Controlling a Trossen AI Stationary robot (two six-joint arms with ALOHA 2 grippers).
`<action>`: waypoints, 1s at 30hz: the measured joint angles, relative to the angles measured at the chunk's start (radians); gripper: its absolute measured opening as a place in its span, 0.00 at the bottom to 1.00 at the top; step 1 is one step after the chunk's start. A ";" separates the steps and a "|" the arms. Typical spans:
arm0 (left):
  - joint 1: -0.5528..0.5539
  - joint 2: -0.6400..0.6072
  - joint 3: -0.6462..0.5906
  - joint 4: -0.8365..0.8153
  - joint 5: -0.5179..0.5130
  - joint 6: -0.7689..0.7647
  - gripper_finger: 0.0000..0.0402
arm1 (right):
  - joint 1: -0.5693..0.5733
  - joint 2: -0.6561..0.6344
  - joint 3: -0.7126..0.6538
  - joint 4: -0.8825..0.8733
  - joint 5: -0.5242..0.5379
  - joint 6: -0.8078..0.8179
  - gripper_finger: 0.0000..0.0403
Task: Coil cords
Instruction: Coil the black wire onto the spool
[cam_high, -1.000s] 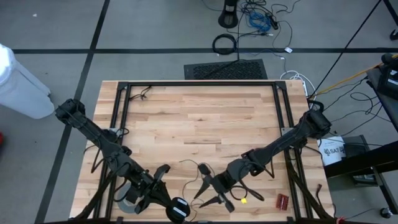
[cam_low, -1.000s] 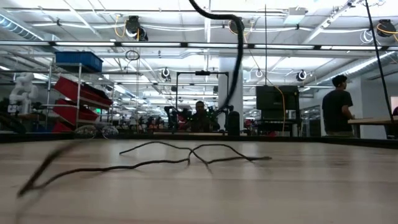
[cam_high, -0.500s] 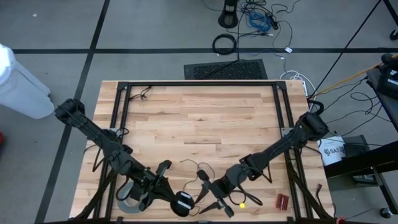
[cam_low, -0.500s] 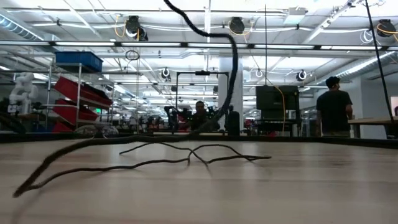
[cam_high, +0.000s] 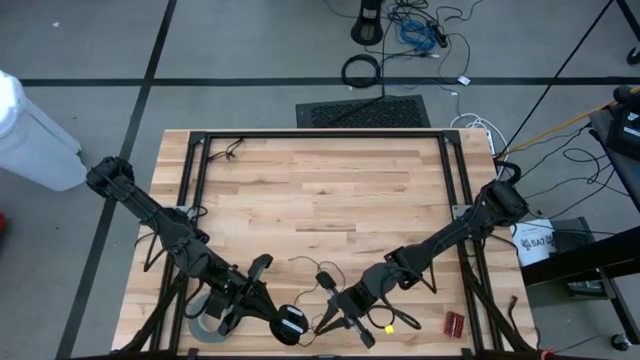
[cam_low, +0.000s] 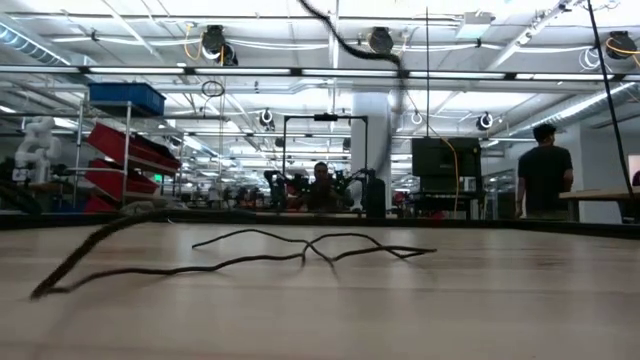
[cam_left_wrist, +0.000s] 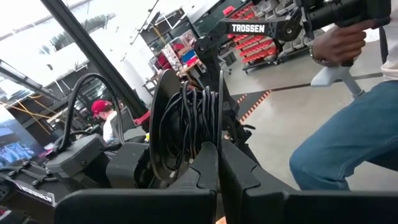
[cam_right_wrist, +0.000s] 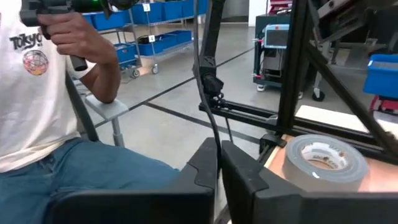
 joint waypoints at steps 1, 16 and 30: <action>0.000 0.000 0.000 -0.003 0.000 0.000 0.00 | 0.000 0.000 0.000 0.001 0.004 -0.006 0.02; -0.012 0.000 0.000 0.004 0.109 -0.053 0.00 | -0.033 -0.066 0.000 -0.044 0.159 -0.029 0.00; -0.026 0.069 0.000 0.125 0.183 -0.045 0.00 | -0.075 -0.066 0.000 0.112 0.189 -0.045 0.00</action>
